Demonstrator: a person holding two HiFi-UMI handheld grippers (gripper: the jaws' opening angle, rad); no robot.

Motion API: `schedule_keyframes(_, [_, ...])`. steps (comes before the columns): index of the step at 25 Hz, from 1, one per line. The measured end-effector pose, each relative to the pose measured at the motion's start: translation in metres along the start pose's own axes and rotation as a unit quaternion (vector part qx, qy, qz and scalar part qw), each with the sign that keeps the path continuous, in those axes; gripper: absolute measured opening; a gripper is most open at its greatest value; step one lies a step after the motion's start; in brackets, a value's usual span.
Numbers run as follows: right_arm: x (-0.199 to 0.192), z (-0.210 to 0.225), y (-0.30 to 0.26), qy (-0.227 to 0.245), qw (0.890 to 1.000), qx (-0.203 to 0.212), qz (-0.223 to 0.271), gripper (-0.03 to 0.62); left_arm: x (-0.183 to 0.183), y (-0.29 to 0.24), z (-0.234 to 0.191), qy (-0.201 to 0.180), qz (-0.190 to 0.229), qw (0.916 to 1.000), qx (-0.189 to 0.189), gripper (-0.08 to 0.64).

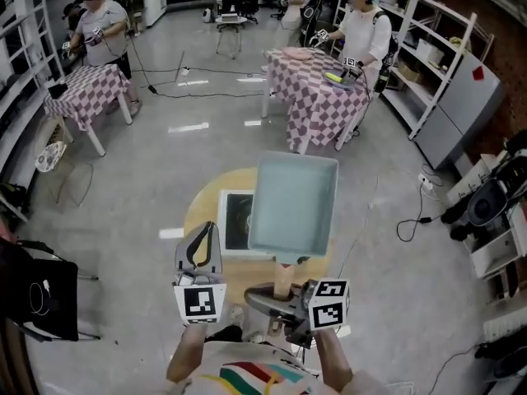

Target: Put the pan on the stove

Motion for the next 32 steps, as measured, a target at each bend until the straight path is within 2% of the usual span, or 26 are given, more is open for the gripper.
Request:
schedule_keyframes(4, [0.006,0.004,-0.017,-0.003,1.000,0.005,-0.008,0.009,0.000,-0.011,-0.018,0.026,-0.011,0.9996,0.004,0.006])
schedule_keyframes(7, [0.015,0.014,-0.027,-0.001,1.000,-0.004,-0.006,0.010,0.000,-0.030,-0.033,0.035,0.018,0.9991,0.013,0.006])
schedule_keyframes(11, [0.027,0.025,-0.040,0.002,1.000,-0.010,-0.004,0.011,0.003,-0.055,-0.044,0.040,0.040,0.9984,0.002,0.006])
schedule_keyframes(14, [0.030,0.031,-0.049,0.005,1.000,-0.014,-0.004,0.011,0.003,-0.063,-0.049,0.051,0.036,0.9980,-0.009,0.006])
schedule_keyframes(18, [0.029,0.040,-0.059,0.001,1.000,-0.016,0.003,0.009,-0.019,-0.064,-0.053,0.045,0.016,0.9986,-0.022,0.006])
schedule_keyframes(21, [0.040,0.051,-0.065,-0.010,1.000,-0.011,0.005,0.011,-0.016,-0.076,-0.064,0.058,0.016,0.9982,-0.007,0.006])
schedule_keyframes(26, [0.038,0.059,-0.063,-0.030,0.999,0.013,-0.015,0.011,-0.019,-0.081,-0.070,0.048,0.029,0.9983,0.017,0.006])
schedule_keyframes(32, [0.044,0.064,-0.055,-0.037,0.998,0.040,-0.034,0.011,-0.021,-0.079,-0.071,0.044,-0.010,0.9980,0.044,0.006])
Point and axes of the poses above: the fingertips, and each gripper's own axes: y backward along the fingers, z to its right, x out of its top, the point moved 1 cm from there along y, backward along the fingers, and after that the axes turned 10 degrees about -x, right-handed, at the moved point
